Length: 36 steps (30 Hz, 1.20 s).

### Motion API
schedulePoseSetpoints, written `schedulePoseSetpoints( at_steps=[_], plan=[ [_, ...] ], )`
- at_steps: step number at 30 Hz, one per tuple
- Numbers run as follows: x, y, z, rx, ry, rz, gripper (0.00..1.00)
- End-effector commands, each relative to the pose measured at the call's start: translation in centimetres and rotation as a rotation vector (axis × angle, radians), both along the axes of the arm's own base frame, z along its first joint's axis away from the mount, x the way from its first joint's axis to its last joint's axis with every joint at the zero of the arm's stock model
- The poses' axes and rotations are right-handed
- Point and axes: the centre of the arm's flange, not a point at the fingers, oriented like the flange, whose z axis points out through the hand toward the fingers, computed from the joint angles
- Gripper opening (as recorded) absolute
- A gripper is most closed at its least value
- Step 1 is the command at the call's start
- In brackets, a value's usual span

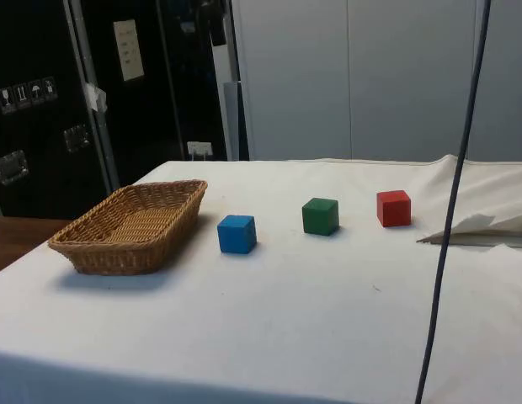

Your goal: Pick up exactly two blocks and place them into the basket.

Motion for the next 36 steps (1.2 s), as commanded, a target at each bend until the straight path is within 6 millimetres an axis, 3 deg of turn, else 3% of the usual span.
schedulePoseSetpoints(
  at_steps=[1,10,25,36],
  plan=[
    [-0.2,-0.2,-0.2,-0.004,-0.002,0.003,1.0],
    [-1.8,-0.6,-1.4,0.0,0.012,0.009,1.0],
    [-6.3,-1.1,-3.7,-0.016,-0.017,0.018,1.0],
    [-9.3,-1.3,-6.9,-0.026,-0.03,0.022,1.0]
  ],
)
